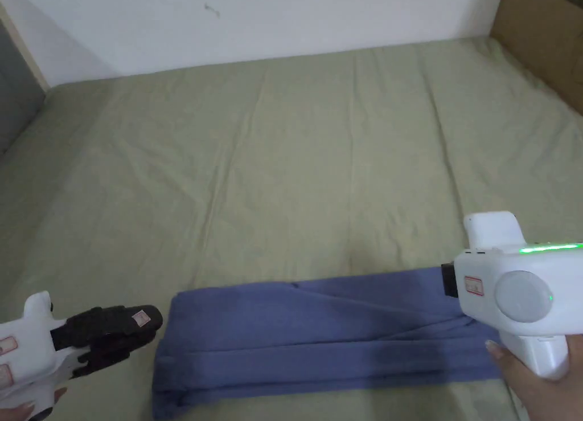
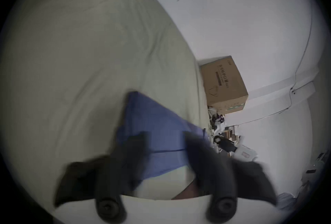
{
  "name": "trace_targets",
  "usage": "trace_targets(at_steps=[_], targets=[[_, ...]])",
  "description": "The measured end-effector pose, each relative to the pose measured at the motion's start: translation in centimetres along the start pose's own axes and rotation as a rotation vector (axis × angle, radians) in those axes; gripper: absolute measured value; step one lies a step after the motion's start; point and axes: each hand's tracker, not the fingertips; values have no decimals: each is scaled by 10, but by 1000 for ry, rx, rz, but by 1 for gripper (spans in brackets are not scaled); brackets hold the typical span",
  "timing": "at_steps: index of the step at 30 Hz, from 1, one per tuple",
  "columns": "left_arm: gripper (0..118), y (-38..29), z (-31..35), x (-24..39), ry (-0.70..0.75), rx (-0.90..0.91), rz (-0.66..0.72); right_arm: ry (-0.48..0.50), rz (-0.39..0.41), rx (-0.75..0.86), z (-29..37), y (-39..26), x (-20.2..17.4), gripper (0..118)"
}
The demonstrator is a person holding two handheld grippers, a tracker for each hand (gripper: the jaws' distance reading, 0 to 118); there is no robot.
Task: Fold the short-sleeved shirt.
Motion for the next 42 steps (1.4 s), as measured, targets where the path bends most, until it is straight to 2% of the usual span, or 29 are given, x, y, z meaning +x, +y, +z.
trace_targets(at_steps=[2,3,4,7,10,12,13,14,15,16,18,19,20,22,25,27,31,34,35,37,40,42], targets=[[102,1,-8,-13,3,-36,39,-3,17,-12,-2,0,0,0],[118,1,-13,-22,-2,-49,55,-8,19,-17,-3,1,2,0],[115,4,-11,-30,-30,-28,67,-14,19,-21,-5,2,3,0],[118,6,-31,-42,-64,-49,137,-32,14,-31,-6,4,11,0],[118,4,-52,-50,-251,-34,174,-45,-20,-27,-5,5,23,0],[118,3,-73,-53,-351,-94,225,-47,-46,-25,-5,7,29,0],[112,-1,-83,-52,-388,-130,237,-42,-59,-28,-7,8,32,0],[95,-3,-89,-50,-405,-160,237,-42,-65,-32,-6,9,36,0],[60,-5,-97,-48,-396,-159,224,-44,-68,-38,-7,9,38,0],[3,-8,-106,-47,-323,-173,213,-44,-71,-42,-8,9,39,0],[4,-17,-121,-52,-42,-211,99,-40,-77,-45,-7,9,40,0],[4,-17,-115,-50,-189,-157,101,-35,-86,-44,-7,8,41,0],[4,-14,-114,-47,-245,-123,137,-26,-101,-40,-7,9,42,0],[4,-14,-107,-46,-130,-115,101,-13,-121,-34,-4,9,43,0],[4,-11,-83,-17,24,-78,-86,7,-123,-37,-6,11,42,0],[3,-11,-64,-1,117,-79,-149,17,-121,-34,-3,10,40,0],[3,-14,-24,40,558,31,-387,63,-138,-27,1,7,37,0],[3,-16,-11,64,761,110,-429,97,-152,-30,6,2,35,0],[3,-19,-11,74,780,119,-462,104,-155,-27,7,1,35,0],[3,-25,-19,96,721,101,-480,120,-158,-19,11,0,34,0],[4,-39,-46,133,496,30,-439,142,-167,-9,15,-1,37,0],[4,-51,-76,156,403,-13,-409,152,-173,0,16,-2,40,0]])
